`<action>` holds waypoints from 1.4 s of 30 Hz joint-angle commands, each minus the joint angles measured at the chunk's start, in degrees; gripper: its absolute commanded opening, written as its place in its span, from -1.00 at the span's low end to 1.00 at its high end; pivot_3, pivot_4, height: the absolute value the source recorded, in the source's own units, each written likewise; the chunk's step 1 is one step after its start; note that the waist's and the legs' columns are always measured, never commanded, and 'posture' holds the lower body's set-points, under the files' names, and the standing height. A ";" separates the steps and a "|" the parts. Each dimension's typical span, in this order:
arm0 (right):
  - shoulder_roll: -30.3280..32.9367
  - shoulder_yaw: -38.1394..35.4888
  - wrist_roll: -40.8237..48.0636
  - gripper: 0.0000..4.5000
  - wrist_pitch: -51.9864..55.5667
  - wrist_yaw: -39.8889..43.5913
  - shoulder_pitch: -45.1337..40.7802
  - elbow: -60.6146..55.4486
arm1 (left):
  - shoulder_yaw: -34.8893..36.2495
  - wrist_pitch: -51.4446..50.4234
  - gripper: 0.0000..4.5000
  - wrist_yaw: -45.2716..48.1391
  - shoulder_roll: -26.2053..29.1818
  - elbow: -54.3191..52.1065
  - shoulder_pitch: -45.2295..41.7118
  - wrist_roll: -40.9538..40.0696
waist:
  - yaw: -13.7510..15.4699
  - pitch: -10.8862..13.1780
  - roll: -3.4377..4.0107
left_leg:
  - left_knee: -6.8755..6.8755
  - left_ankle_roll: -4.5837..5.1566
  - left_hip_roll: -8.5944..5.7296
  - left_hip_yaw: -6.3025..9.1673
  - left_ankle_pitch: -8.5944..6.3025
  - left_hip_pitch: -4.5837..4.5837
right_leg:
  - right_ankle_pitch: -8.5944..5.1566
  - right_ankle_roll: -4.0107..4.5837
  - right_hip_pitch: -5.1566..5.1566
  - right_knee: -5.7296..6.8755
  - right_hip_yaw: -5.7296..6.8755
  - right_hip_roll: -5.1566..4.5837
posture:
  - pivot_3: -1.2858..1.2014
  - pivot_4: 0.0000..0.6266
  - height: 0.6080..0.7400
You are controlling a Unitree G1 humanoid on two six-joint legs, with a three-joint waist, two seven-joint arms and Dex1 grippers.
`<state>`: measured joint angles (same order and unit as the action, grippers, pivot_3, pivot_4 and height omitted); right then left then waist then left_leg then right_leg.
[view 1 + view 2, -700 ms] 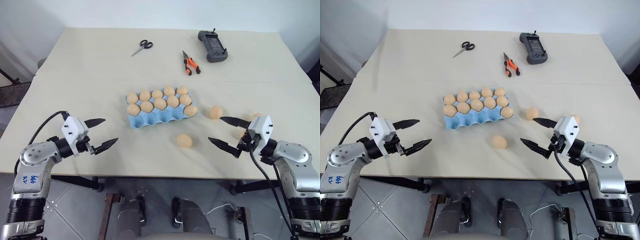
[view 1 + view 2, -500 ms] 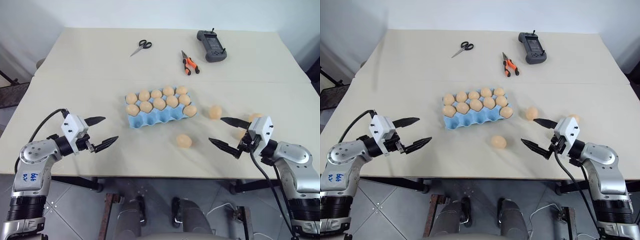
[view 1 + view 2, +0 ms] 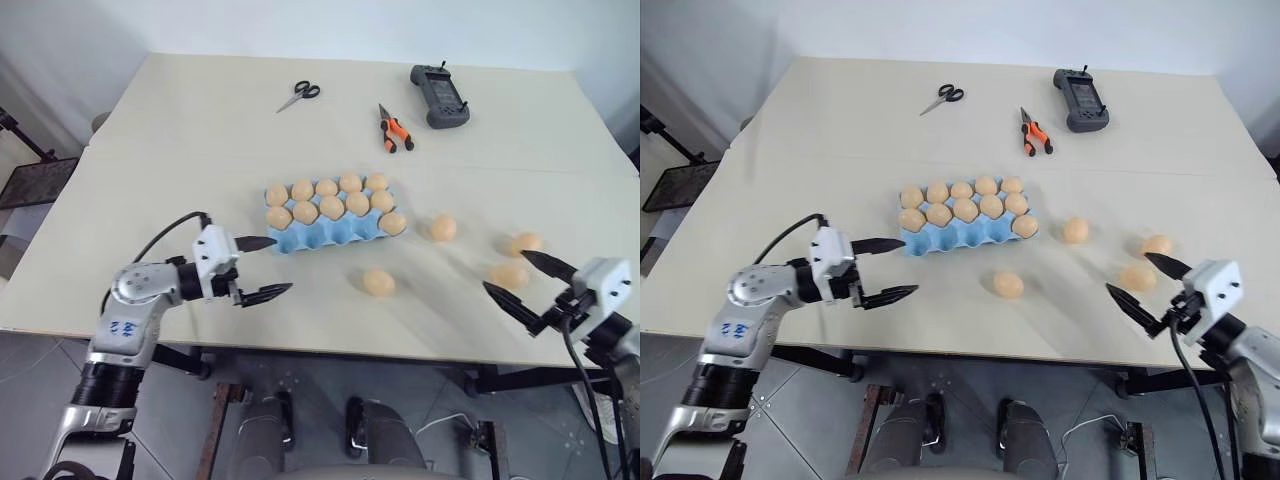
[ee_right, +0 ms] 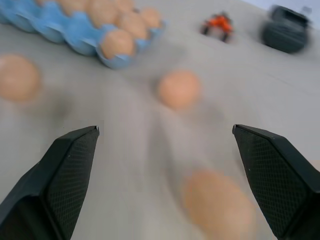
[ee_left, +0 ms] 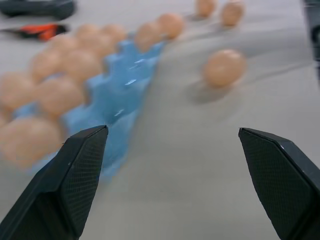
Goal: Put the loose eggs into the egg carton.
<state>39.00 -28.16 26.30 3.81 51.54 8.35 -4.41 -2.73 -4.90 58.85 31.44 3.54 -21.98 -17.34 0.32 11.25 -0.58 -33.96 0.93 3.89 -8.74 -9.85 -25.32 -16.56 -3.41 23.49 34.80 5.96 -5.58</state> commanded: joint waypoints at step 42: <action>-2.69 18.86 -1.78 -0.28 8.04 5.53 -29.20 10.45 | 6.40 -1.33 1.00 -2.65 -0.48 -0.27 0.74 -2.30 | -2.44 0.00 0.02 | -0.63 0.21 0.08 -0.01 -0.08 0.05 | 0.17 -0.08 0.10 0.62 -0.24 0.08 | 0.03 -0.52 1.00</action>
<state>36.34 -9.36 23.21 9.26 58.54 -19.77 9.74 1.92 -6.33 56.76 30.14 4.81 -21.94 -18.25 -2.12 11.25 -0.56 -34.59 1.14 3.97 -8.74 -9.93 -25.27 -16.40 -3.46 23.60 35.45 5.73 -5.50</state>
